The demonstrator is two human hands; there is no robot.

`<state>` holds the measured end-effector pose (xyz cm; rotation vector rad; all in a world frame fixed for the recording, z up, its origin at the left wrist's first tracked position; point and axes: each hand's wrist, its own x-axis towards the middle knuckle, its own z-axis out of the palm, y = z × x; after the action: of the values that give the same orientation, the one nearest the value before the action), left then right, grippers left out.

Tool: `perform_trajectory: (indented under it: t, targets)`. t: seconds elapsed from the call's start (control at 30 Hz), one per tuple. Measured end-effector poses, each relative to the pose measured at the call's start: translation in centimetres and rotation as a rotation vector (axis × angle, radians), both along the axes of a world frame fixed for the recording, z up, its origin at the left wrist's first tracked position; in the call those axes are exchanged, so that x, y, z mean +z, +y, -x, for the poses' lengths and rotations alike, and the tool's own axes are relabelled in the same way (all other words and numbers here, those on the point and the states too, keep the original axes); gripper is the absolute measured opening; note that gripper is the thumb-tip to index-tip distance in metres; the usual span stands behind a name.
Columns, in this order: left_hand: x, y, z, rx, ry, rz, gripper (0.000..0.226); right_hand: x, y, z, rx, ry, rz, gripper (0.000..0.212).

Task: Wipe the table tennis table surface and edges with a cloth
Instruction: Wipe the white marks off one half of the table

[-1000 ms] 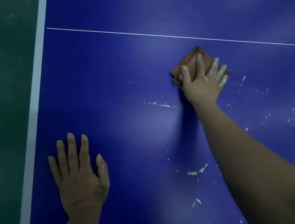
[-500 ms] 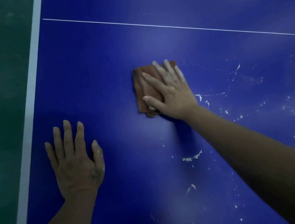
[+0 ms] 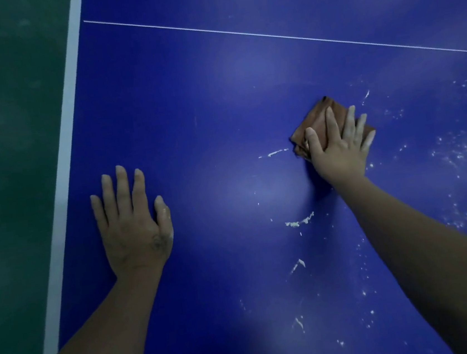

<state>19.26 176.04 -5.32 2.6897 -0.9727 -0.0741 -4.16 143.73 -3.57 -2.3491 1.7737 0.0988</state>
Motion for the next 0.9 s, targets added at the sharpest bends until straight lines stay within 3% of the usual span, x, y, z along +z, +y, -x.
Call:
perform_trajectory:
  t: [0.1,0.27,0.4,0.63,0.73,0.9]
  targets:
    - [0.2,1.9,2.0,-0.014,0.000,-0.020,0.066,0.6,-1.8,-1.1,0.063,0.031,0.013,0.086]
    - [-0.4,4.5,5.3,0.017,0.018,-0.045,0.068,0.1,-3.2,-7.2,0.069,-0.122,0.005,0.087]
    - [-0.7,4.3,4.9,0.036,0.005,-0.041,0.067,-1.0,-1.9,-10.4,0.362,-0.147,0.058,0.080]
    - [-0.3,4.1,5.2,0.051,0.053,-0.063,0.069,-1.8,7.3,-4.8,0.913,-0.224,0.098,0.076]
    - [-0.4,4.0,5.2,0.052,0.052,-0.062,0.068,-2.0,8.9,-5.1,1.004,-0.216,0.084,0.077]
    - [-0.5,4.0,5.2,0.052,0.052,-0.074,0.068,-2.1,8.8,-13.1,1.062,-0.244,0.094,0.074]
